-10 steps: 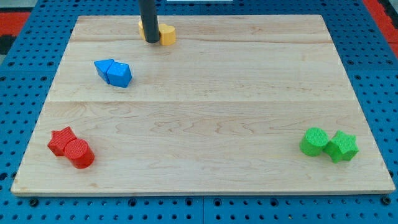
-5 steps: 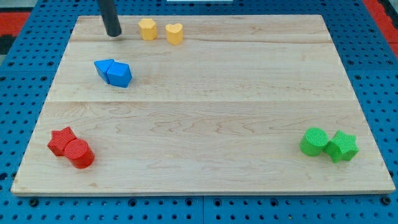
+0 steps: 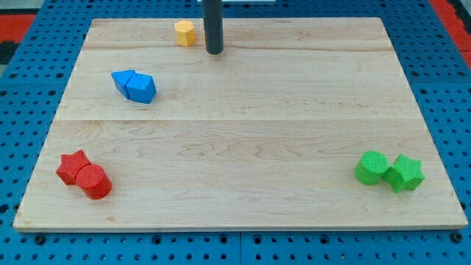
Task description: Move yellow hexagon on left side of yellow heart
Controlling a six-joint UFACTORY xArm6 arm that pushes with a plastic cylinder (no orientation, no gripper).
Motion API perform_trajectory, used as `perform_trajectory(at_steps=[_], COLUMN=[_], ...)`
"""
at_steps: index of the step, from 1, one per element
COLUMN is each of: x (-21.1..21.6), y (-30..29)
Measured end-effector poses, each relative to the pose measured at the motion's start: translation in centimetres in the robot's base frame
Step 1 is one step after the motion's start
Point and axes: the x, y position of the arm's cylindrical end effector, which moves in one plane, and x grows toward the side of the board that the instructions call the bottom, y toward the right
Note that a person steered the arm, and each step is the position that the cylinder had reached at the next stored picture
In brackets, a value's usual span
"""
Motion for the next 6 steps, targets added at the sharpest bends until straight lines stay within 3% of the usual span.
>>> perform_trajectory(at_steps=[1,2,3,5,6], x=[0.7,-0.2,-1.2,-4.6,-2.3], y=[-9.3,-14.6,-10.4,-9.6,-5.7])
